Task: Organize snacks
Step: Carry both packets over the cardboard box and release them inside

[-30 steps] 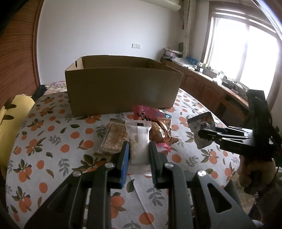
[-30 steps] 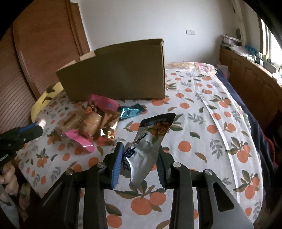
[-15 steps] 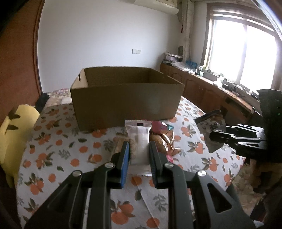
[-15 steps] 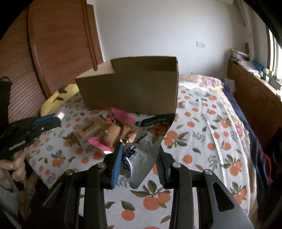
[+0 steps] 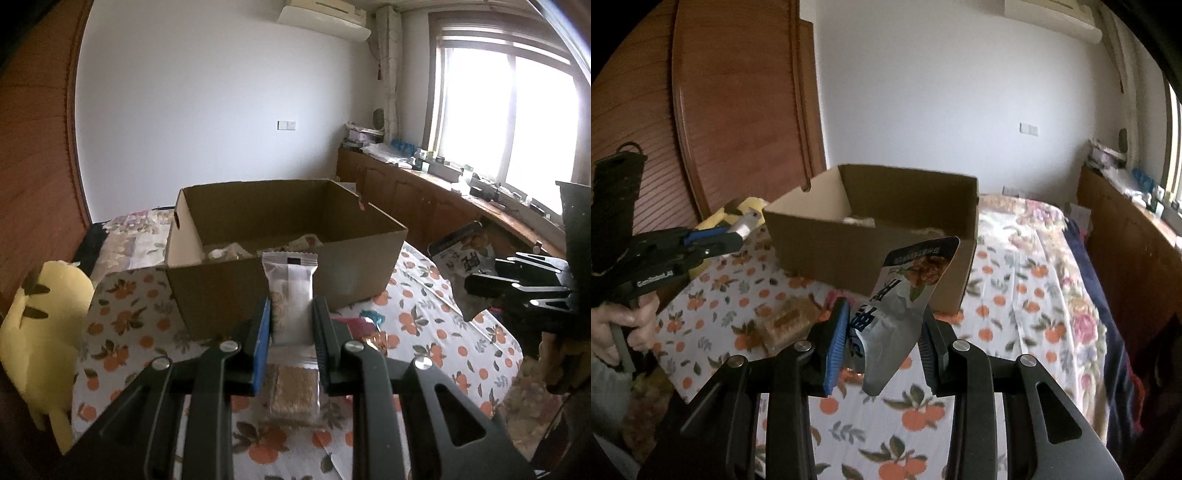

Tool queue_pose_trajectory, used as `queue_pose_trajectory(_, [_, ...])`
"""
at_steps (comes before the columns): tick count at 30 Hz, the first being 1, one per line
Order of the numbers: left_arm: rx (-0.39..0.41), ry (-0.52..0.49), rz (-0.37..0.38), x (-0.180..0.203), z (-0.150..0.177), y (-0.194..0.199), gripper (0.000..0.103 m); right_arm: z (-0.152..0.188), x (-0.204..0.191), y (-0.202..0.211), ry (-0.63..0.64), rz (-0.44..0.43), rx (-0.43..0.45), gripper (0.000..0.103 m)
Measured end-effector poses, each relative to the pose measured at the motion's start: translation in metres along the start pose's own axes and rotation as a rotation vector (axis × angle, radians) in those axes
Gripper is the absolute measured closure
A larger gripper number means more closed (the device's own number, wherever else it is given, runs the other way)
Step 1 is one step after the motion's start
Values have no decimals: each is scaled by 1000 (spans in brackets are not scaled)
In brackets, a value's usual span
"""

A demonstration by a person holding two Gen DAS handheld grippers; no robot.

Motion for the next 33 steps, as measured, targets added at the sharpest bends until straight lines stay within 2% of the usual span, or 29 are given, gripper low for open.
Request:
queue_pose_trajectory(12, [20,-10,11,0,-36,-29,83,-28,8,-11,44,-12,32,69])
queue_pose_trajectory(23, [-33,-47,0,-5,-59,-83,83,-56,16,-33,88,-6,48,69])
queue_pose_trajectory(30, [-88,7,1,-14,-58,-121,83,-69,28,-59,72,-17,34,68])
queue_pose_trajectory(33, [-93,24,-8,-19,-55,-131,83,-77,35,-73,82,5,27,69])
Point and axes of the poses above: each gripper's, at about its wrist camera, not at the fingertips, and y roughly against the way its jaws point, x to its right, z to its underside, the point moved 7 cm from there along -y, roughly the way its jaws point, and after that the axes turned 15 degrees about y, right-handed, at the moved point
